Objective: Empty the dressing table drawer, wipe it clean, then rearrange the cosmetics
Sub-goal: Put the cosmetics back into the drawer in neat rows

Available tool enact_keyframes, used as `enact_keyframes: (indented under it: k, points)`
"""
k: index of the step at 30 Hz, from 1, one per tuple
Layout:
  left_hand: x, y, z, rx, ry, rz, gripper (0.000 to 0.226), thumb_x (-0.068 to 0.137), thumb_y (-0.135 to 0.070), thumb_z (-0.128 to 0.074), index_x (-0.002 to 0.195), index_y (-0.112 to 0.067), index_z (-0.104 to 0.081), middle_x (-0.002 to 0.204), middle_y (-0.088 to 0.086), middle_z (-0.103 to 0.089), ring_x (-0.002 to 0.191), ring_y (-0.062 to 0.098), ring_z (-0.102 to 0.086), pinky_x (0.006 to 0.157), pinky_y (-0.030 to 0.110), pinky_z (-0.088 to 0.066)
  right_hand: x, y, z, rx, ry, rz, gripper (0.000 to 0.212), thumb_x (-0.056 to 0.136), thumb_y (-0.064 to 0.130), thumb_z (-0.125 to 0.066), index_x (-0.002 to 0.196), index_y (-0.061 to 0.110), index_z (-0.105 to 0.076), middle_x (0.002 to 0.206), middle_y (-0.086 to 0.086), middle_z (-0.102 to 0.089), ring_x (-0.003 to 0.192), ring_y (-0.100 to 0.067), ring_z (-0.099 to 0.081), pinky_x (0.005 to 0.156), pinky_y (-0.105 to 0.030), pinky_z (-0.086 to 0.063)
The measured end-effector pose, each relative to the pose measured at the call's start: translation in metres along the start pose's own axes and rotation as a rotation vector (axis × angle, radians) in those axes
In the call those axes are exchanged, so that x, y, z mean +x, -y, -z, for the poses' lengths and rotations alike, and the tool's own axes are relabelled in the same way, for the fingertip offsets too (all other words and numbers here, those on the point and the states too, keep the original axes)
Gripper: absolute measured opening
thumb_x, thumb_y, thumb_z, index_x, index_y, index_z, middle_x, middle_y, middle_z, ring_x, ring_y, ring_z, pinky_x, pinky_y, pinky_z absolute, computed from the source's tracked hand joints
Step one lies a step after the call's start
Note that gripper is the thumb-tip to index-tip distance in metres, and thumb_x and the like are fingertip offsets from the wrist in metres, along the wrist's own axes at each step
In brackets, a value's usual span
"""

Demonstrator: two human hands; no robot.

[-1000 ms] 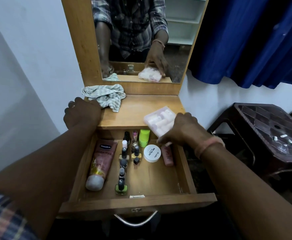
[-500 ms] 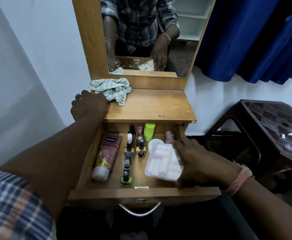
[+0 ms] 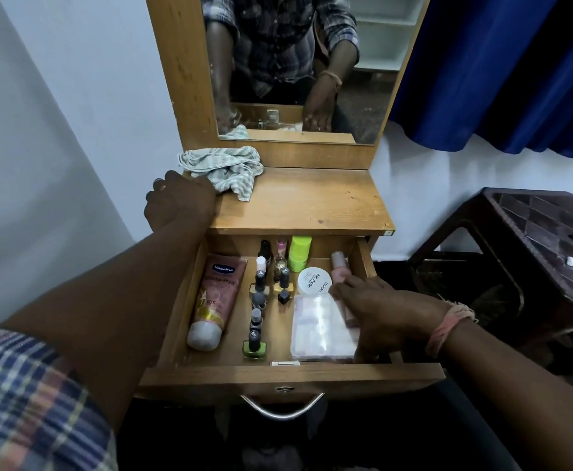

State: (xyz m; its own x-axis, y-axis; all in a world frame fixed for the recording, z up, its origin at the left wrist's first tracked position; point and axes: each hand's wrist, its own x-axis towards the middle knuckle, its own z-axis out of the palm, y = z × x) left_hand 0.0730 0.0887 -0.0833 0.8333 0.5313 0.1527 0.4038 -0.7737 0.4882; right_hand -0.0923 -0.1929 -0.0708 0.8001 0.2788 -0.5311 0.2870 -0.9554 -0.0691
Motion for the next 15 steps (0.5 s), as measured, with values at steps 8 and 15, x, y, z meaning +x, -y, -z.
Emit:
enact_keyframes:
  k: [8, 15]
  points:
    - [0.001, -0.0005, -0.0004, 0.013, -0.004, 0.007, 0.062, 0.097, -0.052, -0.038, 0.137, -0.007, -0.053, 0.136, 0.019, -0.056, 0.125, 0.041, -0.055, 0.099, 0.048, -0.044, 0.0041, -0.0042, 0.0053, -0.027, 0.055, 0.038, 0.104, 0.068, 0.043, -0.086, 0.152, 0.023, -0.028, 0.161, -0.005, -0.024, 0.148, -0.029, -0.025, 0.123, -0.053, 0.0]
    - [0.0012, -0.0011, -0.0006, 0.006, -0.005, 0.018, 0.061, 0.097, -0.051, -0.039, 0.137, -0.007, -0.054, 0.135, 0.019, -0.057, 0.125, 0.041, -0.055, 0.1, 0.048, -0.044, 0.0099, -0.0045, 0.0073, -0.048, 0.112, 0.061, 0.1, 0.072, 0.046, -0.084, 0.153, 0.027, -0.029, 0.161, -0.001, -0.029, 0.15, -0.025, -0.023, 0.12, -0.061, 0.007]
